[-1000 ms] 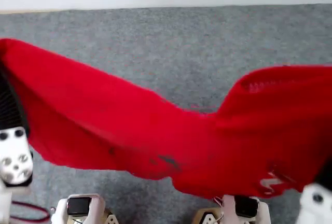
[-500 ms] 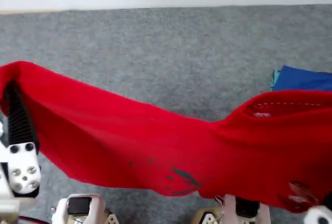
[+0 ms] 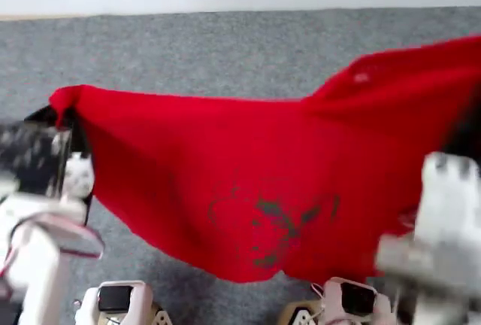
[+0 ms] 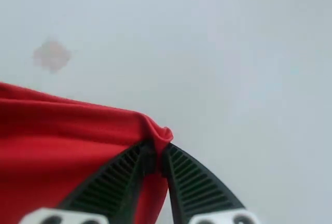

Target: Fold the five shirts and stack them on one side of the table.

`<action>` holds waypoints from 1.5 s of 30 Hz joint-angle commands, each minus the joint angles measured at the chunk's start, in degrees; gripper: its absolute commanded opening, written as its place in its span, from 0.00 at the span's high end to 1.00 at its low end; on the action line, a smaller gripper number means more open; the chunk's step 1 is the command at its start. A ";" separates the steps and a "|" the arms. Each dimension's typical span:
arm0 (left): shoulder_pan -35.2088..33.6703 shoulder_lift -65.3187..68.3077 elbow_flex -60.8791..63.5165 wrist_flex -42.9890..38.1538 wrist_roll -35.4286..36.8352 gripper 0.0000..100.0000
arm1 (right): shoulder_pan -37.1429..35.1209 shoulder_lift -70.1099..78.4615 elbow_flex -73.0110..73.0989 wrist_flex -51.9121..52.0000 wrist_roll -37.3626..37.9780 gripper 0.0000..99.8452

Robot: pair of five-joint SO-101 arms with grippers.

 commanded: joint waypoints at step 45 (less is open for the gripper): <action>-0.18 30.24 43.91 -83.78 -10.55 1.00 | -5.32 21.14 61.98 -62.99 4.31 0.99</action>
